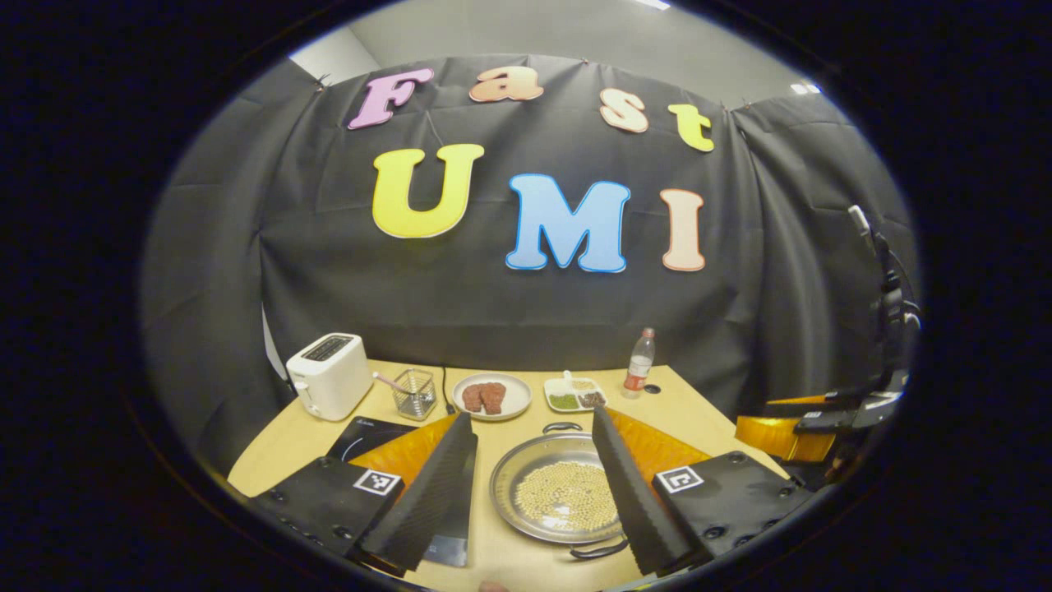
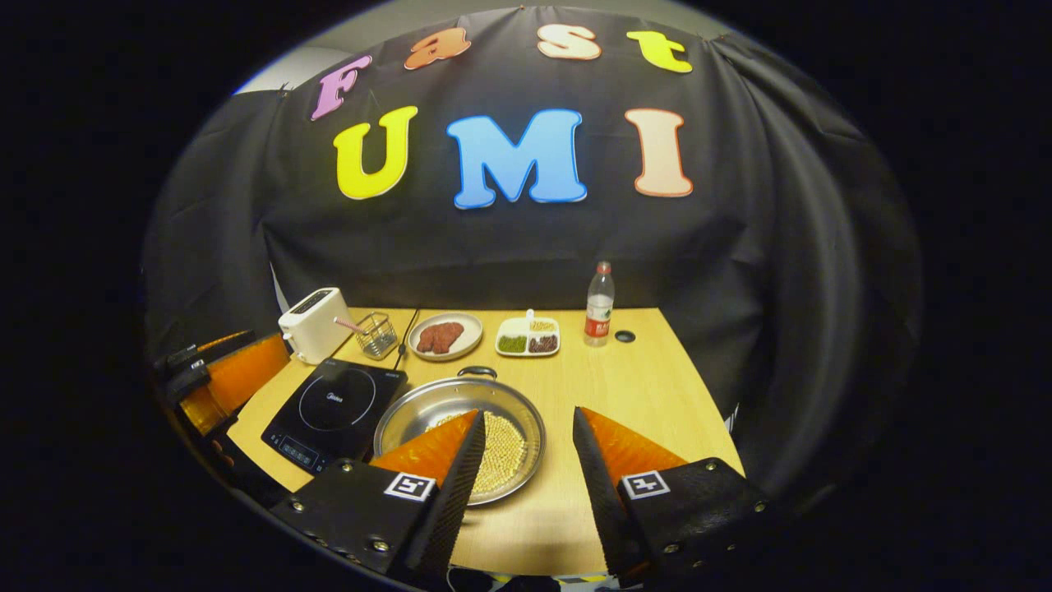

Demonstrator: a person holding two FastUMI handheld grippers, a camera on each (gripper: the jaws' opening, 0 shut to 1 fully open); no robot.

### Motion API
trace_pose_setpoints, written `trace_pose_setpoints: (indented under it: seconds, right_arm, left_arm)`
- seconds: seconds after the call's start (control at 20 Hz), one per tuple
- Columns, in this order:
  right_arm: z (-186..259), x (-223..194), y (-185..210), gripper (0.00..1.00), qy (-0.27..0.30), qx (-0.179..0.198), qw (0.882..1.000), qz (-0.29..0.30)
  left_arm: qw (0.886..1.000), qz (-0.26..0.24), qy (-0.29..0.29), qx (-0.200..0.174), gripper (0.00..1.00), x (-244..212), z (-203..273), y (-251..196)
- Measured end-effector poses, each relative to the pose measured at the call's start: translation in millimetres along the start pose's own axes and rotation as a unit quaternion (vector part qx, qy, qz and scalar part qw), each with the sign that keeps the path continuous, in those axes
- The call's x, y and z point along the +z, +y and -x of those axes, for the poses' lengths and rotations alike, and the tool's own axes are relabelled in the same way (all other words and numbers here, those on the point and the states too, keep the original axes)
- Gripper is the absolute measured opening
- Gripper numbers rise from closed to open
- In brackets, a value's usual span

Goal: First push the handle of the pot to place it horizontally, then grasp the pot with both hands and set it on the induction cooktop.

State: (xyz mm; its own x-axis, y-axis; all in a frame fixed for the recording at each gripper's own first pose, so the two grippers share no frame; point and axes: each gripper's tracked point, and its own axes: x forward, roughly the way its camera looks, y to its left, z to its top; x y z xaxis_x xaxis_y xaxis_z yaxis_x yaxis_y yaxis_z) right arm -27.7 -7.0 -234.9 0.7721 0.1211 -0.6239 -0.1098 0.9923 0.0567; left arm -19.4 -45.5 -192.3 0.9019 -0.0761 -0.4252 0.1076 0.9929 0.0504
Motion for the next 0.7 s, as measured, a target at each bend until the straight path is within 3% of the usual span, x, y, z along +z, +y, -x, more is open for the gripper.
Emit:
trace_pose_setpoints:
  seconds: [0.05, 0.1, 0.15, 0.25, 0.35, 0.45, 0.7]
  right_arm:
    - [-9, -15, -3, 0.7, 0.018, -0.008, 1.0, -0.003]
    - [-10, -25, -3, 0.48, 0.035, -0.004, 0.999, -0.011]
    - [-11, -36, 2, 0.39, 0.055, 0.005, 0.998, -0.018]
    - [-12, -55, 3, 0.38, 0.092, 0.0, 0.996, -0.023]
    - [-17, -76, 6, 0.05, 0.116, 0.01, 0.992, -0.039]
    - [-20, -89, 16, 0.12, 0.141, 0.027, 0.988, -0.054]
    - [-23, -109, 37, 0.11, 0.178, 0.056, 0.981, -0.057]
  left_arm:
    - [1.0, 0.0, 0.002, 0.002, 0.97, -2, 0, 2]
    - [1.0, 0.001, 0.004, 0.004, 0.97, -4, -1, 4]
    - [1.0, 0.002, 0.005, 0.007, 0.97, -6, 0, 7]
    - [1.0, 0.004, 0.007, 0.012, 0.95, -8, -1, 12]
    - [1.0, 0.005, 0.009, 0.016, 0.95, -10, 1, 17]
    - [1.0, 0.005, 0.008, 0.022, 0.97, -10, 2, 22]
    - [0.999, 0.007, 0.008, 0.034, 0.99, -10, 9, 34]
